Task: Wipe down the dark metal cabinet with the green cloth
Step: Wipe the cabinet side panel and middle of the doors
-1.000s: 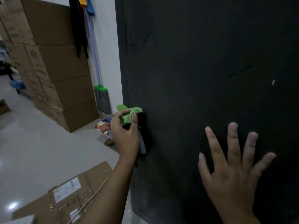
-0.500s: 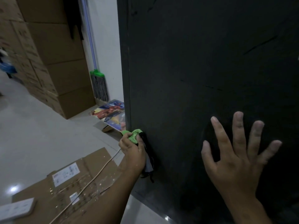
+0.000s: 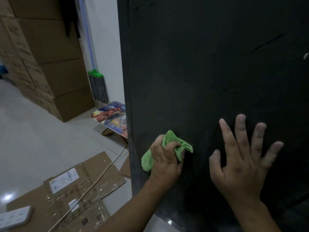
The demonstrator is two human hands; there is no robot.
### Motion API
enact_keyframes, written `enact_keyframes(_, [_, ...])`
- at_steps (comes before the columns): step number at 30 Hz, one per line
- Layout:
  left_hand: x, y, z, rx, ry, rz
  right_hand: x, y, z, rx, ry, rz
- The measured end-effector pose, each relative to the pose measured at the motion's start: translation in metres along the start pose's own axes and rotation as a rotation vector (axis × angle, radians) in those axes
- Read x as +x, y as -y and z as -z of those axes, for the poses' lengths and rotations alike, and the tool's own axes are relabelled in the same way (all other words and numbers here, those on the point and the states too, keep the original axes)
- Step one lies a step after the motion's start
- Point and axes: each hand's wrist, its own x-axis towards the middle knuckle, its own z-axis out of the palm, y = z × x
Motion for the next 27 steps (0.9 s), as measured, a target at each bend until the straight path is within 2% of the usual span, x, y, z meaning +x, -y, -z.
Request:
enact_keyframes(2, [-0.002, 0.01, 0.002, 0.011, 0.06, -0.094, -0.001, -0.001, 0.0, -0.013, 0.002, 0.008])
enact_keyframes(4, [0.005, 0.021, 0.008, -0.025, 0.064, -0.077, -0.001, 0.0, 0.001, -0.017, 0.005, 0.01])
enact_keyframes(6, [0.019, 0.031, 0.013, -0.052, -0.038, 0.102, -0.001, 0.001, 0.001, -0.025, 0.015, 0.005])
enact_keyframes(8, [0.037, 0.041, 0.019, -0.083, -0.177, 0.365, -0.003, 0.006, 0.0, -0.028, 0.042, 0.013])
enact_keyframes(10, [0.05, 0.053, 0.026, -0.128, -0.219, 0.57, -0.009, 0.013, -0.004, -0.024, 0.104, 0.058])
enact_keyframes(12, [0.054, 0.066, 0.032, -0.153, -0.251, 0.697, -0.019, 0.019, -0.009, -0.024, 0.163, 0.115])
enact_keyframes(15, [0.041, 0.082, 0.03, -0.164, -0.238, 0.912, -0.025, 0.02, -0.014, -0.027, 0.182, 0.132])
enact_keyframes(21, [0.014, 0.089, 0.024, -0.277, -0.099, 1.328, -0.024, 0.02, -0.02, -0.018, 0.117, 0.125])
enact_keyframes(22, [0.018, 0.085, 0.025, -0.268, -0.104, 1.348, -0.025, 0.021, -0.021, -0.02, 0.111, 0.126])
enact_keyframes(24, [0.03, 0.068, 0.029, -0.262, -0.167, 1.281, -0.025, 0.021, -0.023, -0.021, 0.1, 0.128])
enact_keyframes(27, [0.047, 0.029, 0.036, -0.26, -0.212, 1.019, -0.025, 0.022, -0.024, 0.017, 0.076, 0.127])
